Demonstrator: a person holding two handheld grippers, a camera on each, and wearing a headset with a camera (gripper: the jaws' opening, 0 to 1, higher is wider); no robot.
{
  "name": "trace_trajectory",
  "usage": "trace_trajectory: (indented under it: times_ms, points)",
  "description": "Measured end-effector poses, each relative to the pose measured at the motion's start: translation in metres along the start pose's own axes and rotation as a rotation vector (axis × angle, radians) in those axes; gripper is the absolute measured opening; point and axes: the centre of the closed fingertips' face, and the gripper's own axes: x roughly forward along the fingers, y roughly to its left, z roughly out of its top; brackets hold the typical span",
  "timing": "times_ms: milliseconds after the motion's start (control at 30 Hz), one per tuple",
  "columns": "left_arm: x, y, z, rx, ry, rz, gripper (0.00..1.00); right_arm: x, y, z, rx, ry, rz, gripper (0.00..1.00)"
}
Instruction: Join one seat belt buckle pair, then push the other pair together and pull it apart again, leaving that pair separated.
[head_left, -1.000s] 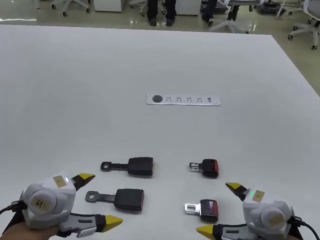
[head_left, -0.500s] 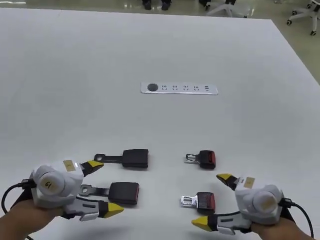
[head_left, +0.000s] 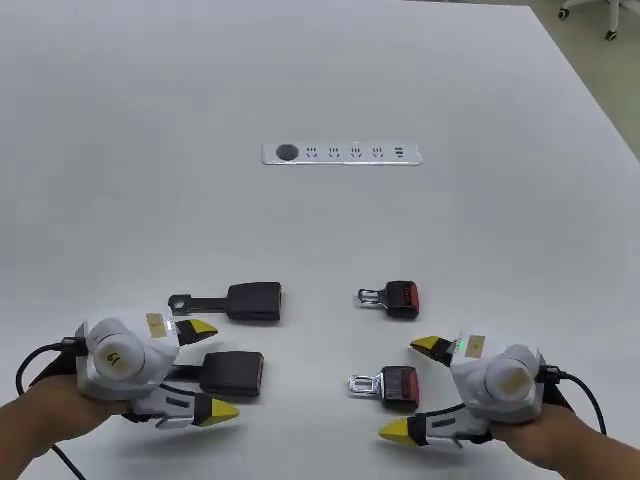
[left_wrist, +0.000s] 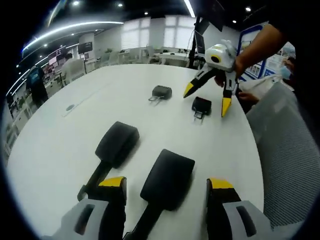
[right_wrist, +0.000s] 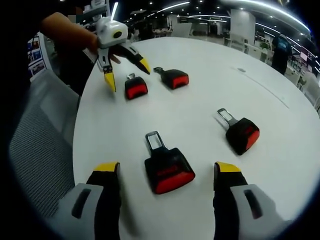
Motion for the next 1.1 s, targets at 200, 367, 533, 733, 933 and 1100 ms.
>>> trace_trajectory:
  times_ms: [200,367,533,733,933,1100]
  points:
    - [0.007,-0.001,-0.004,0.085,0.044,-0.026,0.57,0.001,0.004,-0.007,-0.085,0.046,0.036,0.66]
    - [0.009,0.0,-0.013,0.122,0.079,-0.042,0.48,-0.002,0.01,0.0,-0.096,0.039,0.068,0.53]
    - [0.008,0.002,-0.012,0.139,0.075,-0.062,0.39,-0.002,0.003,-0.001,-0.118,0.037,0.063,0.45]
    - [0.004,0.002,-0.01,0.148,0.074,-0.057,0.37,-0.004,0.001,0.005,-0.125,0.028,0.085,0.36]
    - [0.005,0.001,-0.013,0.144,0.08,-0.052,0.36,-0.006,0.001,0.007,-0.131,0.02,0.101,0.35]
    - [0.005,-0.001,-0.015,0.133,0.083,-0.045,0.36,-0.006,0.001,0.009,-0.138,0.026,0.109,0.35]
